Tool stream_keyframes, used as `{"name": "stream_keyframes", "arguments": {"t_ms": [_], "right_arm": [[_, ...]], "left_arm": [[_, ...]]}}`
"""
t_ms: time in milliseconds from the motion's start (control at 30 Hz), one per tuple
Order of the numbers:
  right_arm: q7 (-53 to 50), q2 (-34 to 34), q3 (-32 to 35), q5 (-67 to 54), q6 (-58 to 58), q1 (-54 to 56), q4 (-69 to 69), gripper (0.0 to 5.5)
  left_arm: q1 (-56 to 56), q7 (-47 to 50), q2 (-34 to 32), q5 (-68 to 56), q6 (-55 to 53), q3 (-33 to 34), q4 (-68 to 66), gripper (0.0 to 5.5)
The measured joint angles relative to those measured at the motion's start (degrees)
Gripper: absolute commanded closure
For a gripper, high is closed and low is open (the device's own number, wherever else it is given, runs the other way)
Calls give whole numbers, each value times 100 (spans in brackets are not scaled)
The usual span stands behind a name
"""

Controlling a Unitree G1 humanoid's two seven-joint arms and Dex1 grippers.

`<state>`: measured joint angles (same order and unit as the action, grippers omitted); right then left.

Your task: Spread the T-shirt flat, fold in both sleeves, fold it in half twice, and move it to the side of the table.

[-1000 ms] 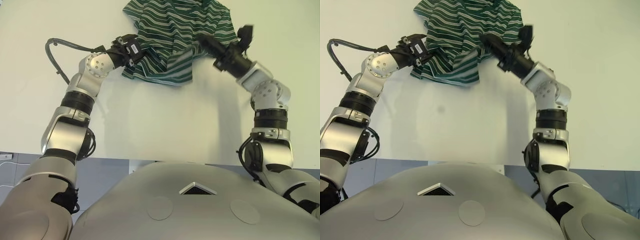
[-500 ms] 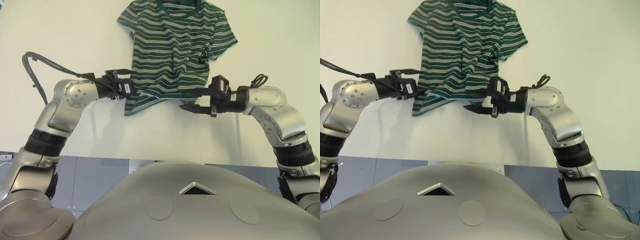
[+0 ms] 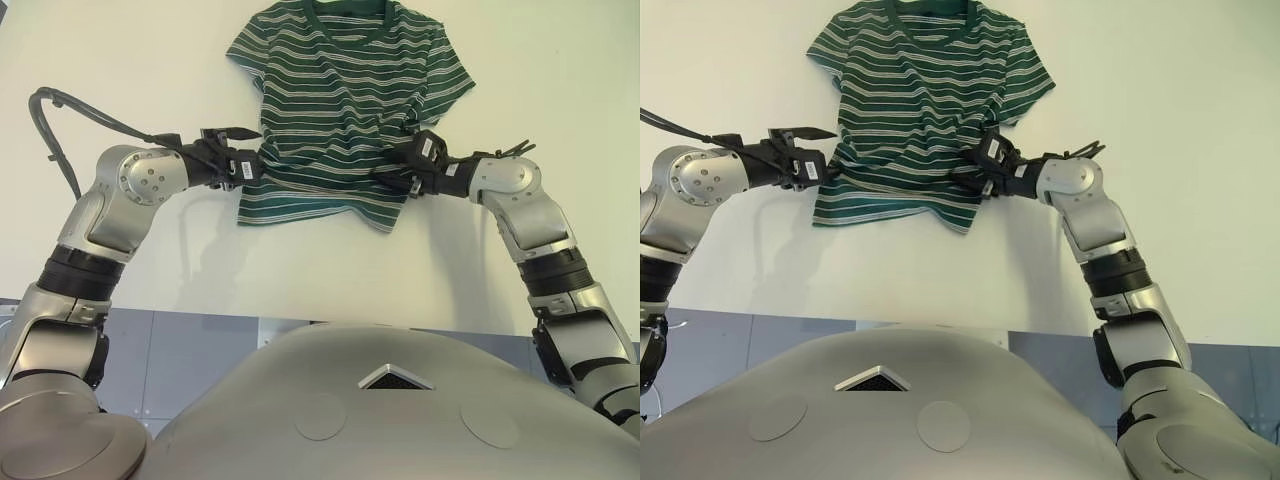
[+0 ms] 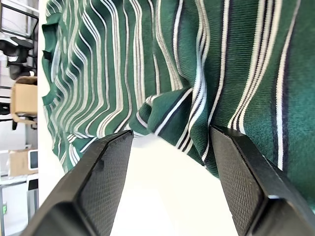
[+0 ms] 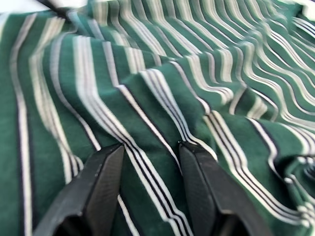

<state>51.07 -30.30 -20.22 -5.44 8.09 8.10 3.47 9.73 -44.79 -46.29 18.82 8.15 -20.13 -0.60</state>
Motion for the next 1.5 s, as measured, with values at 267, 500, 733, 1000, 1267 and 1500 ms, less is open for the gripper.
{"name": "stream_keyframes", "arguments": {"t_ms": [267, 500, 733, 1000, 1267, 1500], "right_arm": [[1054, -1819, 44, 311, -1739, -952, -1159, 346], [1338, -1965, 1088, -1297, -556, -500, -1416, 346], [393, -964, 1248, -884, -414, 350, 77, 346], [19, -299, 1185, -531, -472, 606, 622, 346], [-269, 281, 1300, -569, -434, 843, 993, 346], [-613, 623, 1357, -454, -612, 853, 1409, 346]], "left_arm": [[-1325, -1773, -763, -1820, -790, -199, 2871, 265], [-776, -1872, -613, -2625, -1583, 484, 3169, 265], [497, 195, 351, -2052, -1526, 1341, -817, 265], [1299, -252, 1271, -2061, -1239, 1110, -3032, 265], [2880, -755, 2580, -2578, -627, 1608, -5749, 410], [3398, -1614, 3262, -3413, -836, 2258, -5679, 544]]}}
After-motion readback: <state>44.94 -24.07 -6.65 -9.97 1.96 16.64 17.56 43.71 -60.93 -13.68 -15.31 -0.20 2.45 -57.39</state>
